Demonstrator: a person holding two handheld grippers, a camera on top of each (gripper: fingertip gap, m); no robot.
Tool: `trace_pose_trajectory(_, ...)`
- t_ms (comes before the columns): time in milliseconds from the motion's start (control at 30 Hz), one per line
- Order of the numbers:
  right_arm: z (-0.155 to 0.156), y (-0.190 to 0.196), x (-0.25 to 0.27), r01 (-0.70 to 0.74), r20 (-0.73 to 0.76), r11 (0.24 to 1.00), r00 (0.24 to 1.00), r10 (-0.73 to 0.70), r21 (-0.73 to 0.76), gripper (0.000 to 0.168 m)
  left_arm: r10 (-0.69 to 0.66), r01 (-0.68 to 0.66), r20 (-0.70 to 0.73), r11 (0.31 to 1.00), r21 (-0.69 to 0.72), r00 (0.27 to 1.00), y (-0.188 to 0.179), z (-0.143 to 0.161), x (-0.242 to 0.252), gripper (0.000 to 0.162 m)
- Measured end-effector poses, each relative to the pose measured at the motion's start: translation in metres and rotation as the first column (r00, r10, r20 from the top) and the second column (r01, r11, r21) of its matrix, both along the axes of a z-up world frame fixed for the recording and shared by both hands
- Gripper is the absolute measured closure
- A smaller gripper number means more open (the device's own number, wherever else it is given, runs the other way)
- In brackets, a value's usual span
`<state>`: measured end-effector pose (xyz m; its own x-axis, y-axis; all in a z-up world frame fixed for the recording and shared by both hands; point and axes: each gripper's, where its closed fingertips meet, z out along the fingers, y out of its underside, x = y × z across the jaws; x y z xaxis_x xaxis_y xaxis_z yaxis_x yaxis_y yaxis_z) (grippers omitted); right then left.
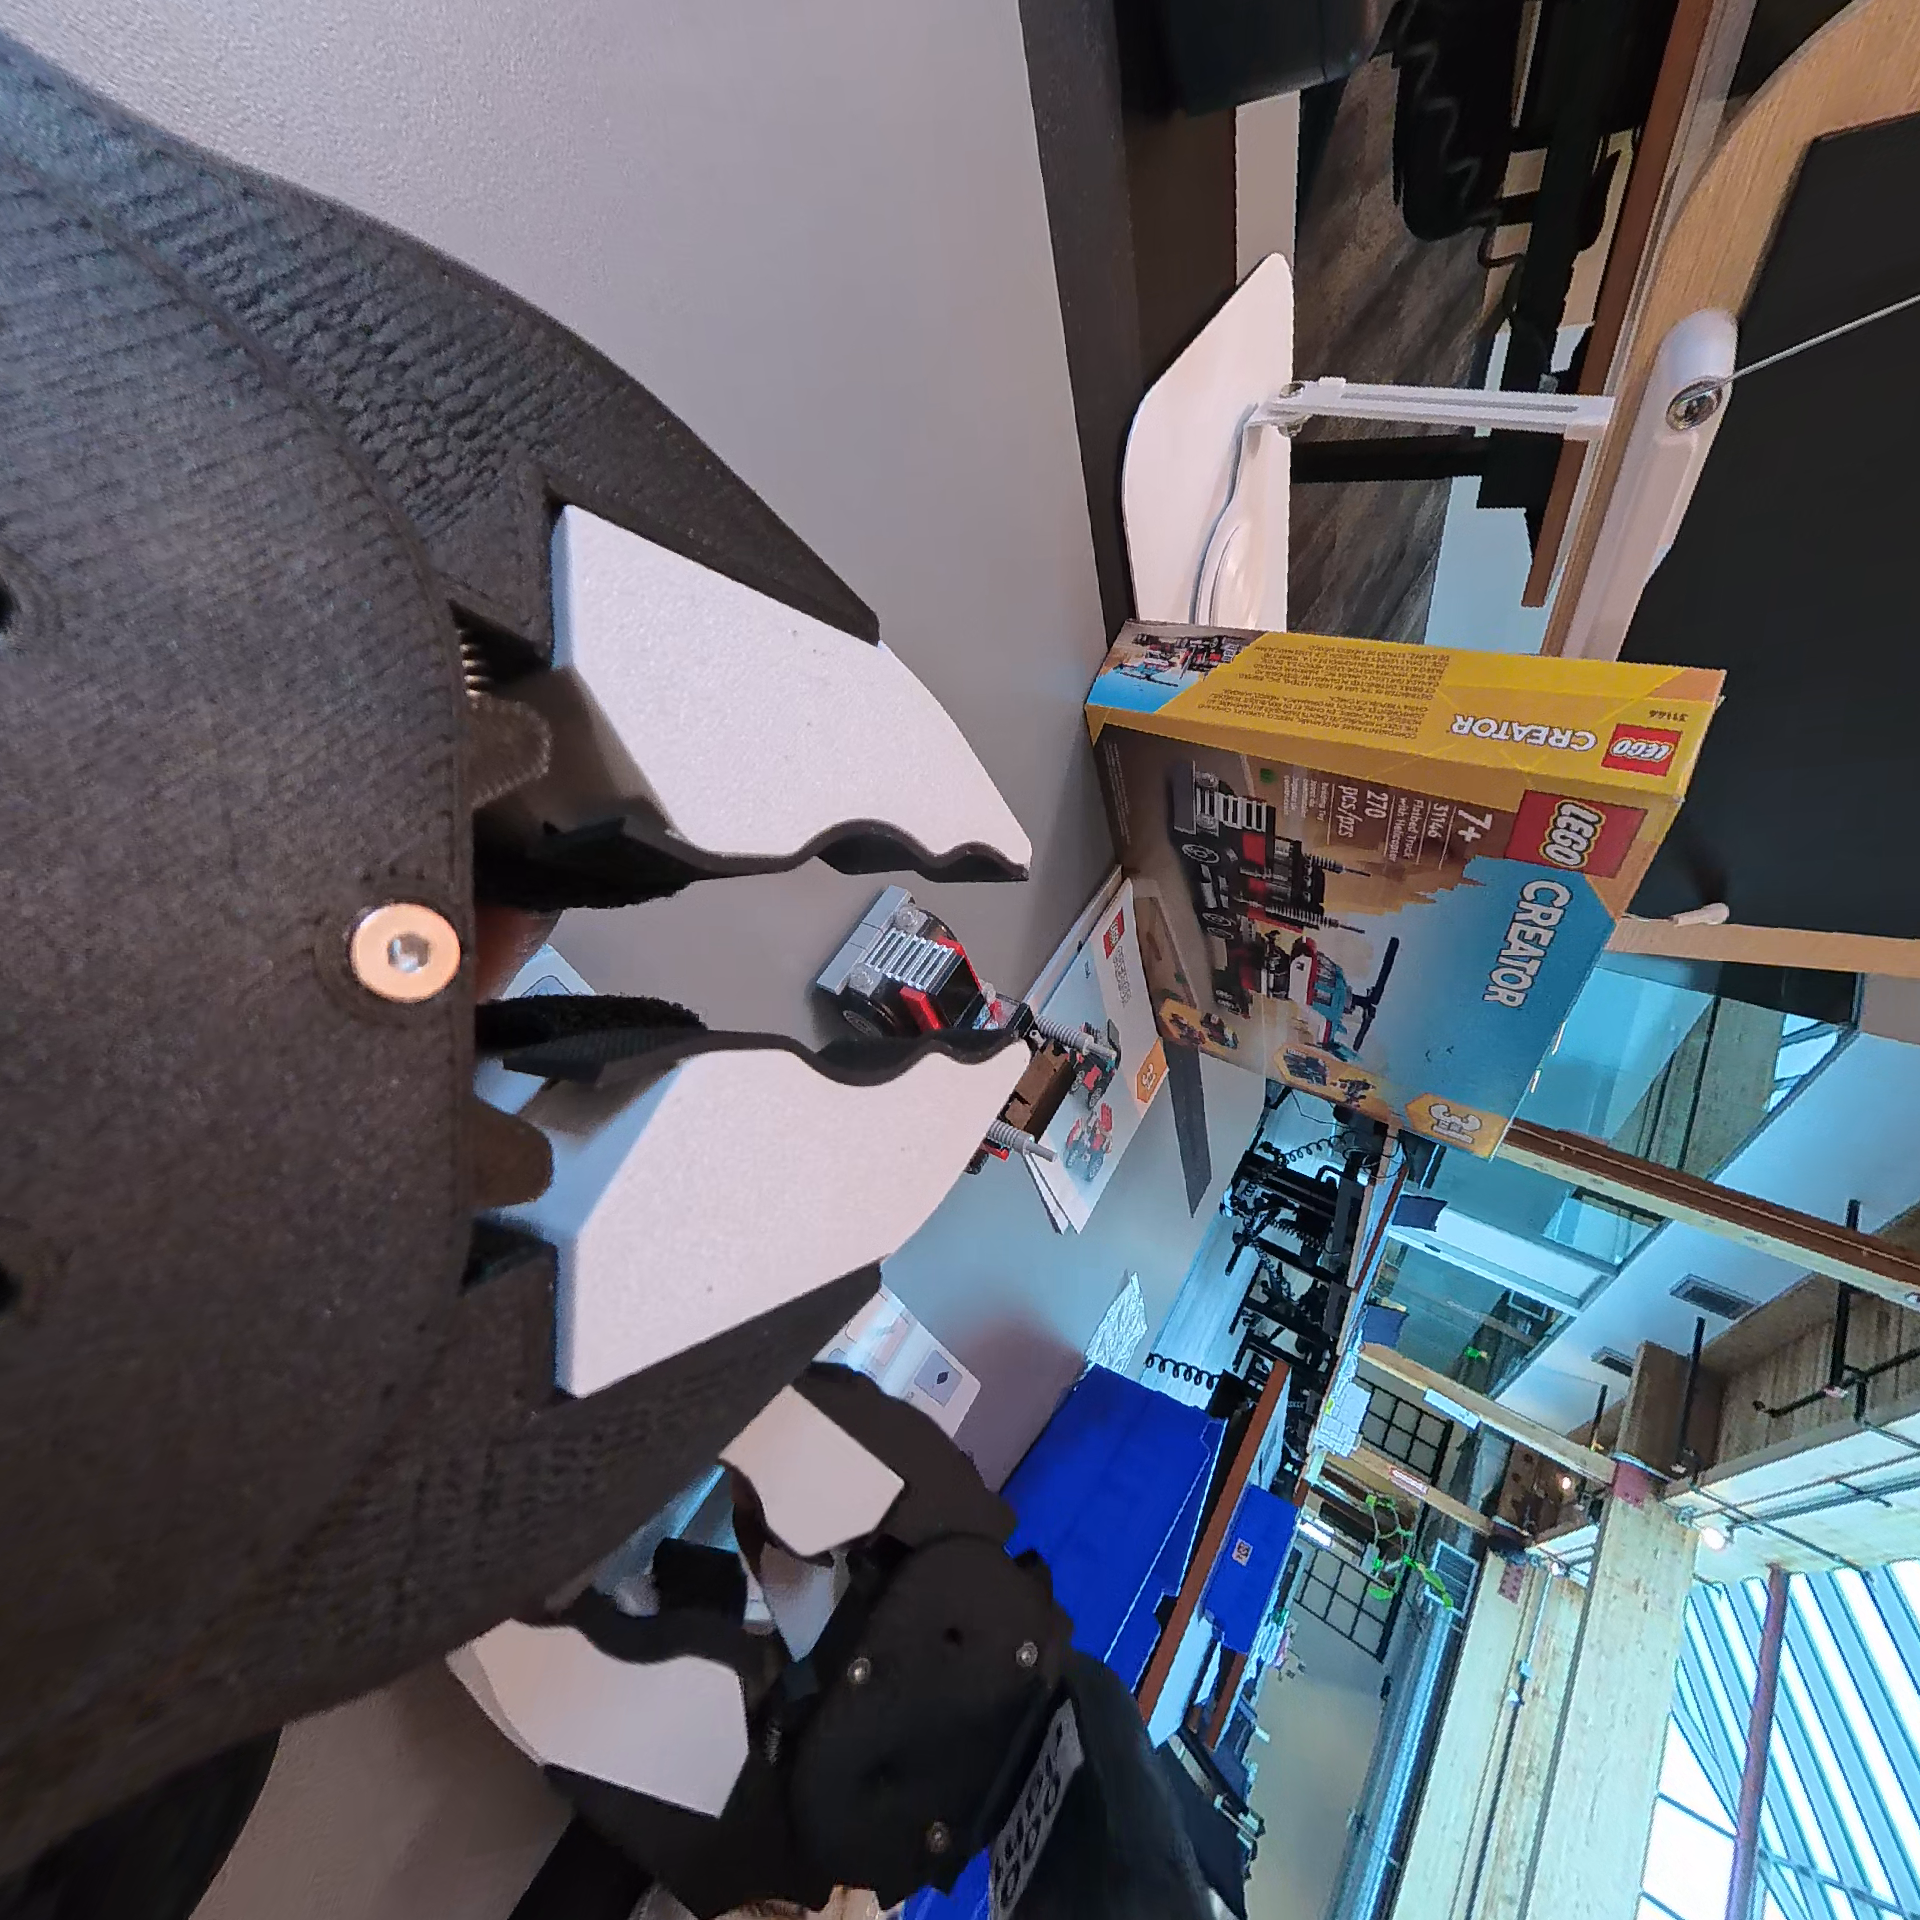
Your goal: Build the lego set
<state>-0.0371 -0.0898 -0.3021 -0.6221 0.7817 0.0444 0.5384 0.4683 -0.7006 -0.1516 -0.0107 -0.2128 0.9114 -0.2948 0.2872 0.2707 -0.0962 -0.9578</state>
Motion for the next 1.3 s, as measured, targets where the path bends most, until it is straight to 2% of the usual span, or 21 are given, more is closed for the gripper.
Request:
trace_pose_trajectory(100, -0.0011, -0.0005, 0.0021, -0.051, -0.035, 0.998, 0.998, 0.053, 0.045, 0.119, 0.000, 0.000, -0.001, 1.000, -0.001, 1.000, 0.0000, -0.0001, 0.0003, 0.135)
trace_pose_trajectory(267, 0.0016, -0.0015, 0.0026, -0.059, -0.046, 0.998, 0.997, 0.060, 0.014, 0.117, -0.001, 0.001, -0.004, 1.000, -0.001, 1.000, 0.0002, -0.0001, 0.0004, 0.135)
trace_pose_trajectory(433, 0.0041, 0.0062, 0.0016, -0.002, -0.032, 1.000, 0.999, 0.003, 0.023, 0.107, -0.003, 0.003, 0.002, 1.000, -0.003, 1.000, 0.0002, -0.0004, 0.0004, 0.135)
trace_pose_trajectory(667, 0.0035, 0.0062, 0.0051, 0.060, 0.054, 0.998, 0.997, -0.060, -0.006, 0.121, -0.005, 0.005, 0.015, 1.000, -0.002, 1.000, 0.0001, -0.0002, -0.0001, 0.135)
trace_pose_trajectory(1000, 0.0012, 0.0019, 0.0070, 0.024, 0.056, 1.000, 0.998, -0.024, -0.007, 0.137, -0.004, 0.004, 0.020, 1.000, -0.001, 1.000, 0.0002, 0.0000, -0.0007, 0.135)
trace_pose_trajectory(1300, 0.0027, 0.0058, 0.0058, 0.047, 0.049, 0.999, 0.998, -0.046, -0.022, 0.132, -0.004, 0.004, 0.022, 1.000, -0.002, 1.000, 0.0002, -0.0002, -0.0009, 0.135)
